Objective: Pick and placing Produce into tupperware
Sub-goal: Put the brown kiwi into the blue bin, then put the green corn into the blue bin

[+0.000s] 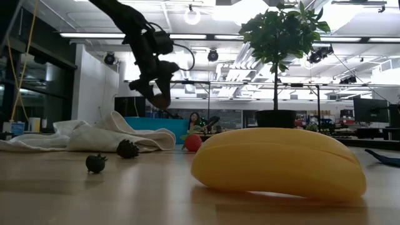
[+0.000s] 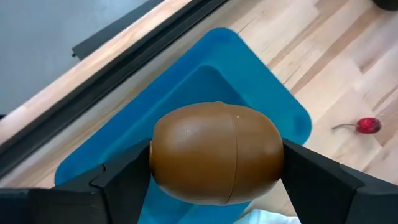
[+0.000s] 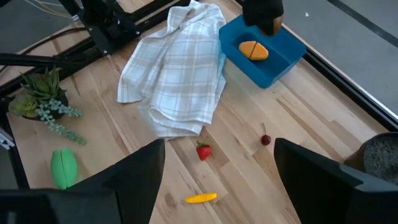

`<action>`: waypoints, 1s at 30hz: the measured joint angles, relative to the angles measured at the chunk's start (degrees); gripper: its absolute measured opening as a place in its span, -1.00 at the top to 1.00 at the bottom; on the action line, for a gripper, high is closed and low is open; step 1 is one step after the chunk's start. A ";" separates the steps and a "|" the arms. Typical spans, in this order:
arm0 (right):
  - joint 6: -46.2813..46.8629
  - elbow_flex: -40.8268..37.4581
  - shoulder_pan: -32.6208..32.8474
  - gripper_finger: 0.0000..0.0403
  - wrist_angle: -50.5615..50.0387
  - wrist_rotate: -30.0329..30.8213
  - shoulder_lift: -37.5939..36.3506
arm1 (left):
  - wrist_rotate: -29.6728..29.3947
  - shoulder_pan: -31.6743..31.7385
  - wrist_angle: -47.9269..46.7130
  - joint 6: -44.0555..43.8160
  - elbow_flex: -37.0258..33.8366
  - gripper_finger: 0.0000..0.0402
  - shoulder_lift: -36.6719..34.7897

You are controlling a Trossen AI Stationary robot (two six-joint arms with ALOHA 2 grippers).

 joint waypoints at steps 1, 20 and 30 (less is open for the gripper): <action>0.00 0.00 0.00 -0.45 0.00 -0.03 0.00 | 0.02 -0.02 -0.02 0.00 0.00 -0.53 0.33; -0.02 0.00 0.04 -0.45 -1.98 -0.93 0.02 | -0.89 -0.02 -0.83 -1.79 -0.02 -0.84 3.97; -0.02 0.00 0.20 -0.45 -2.60 -1.08 0.02 | -0.27 -0.02 -0.18 -1.84 -0.02 -0.78 3.95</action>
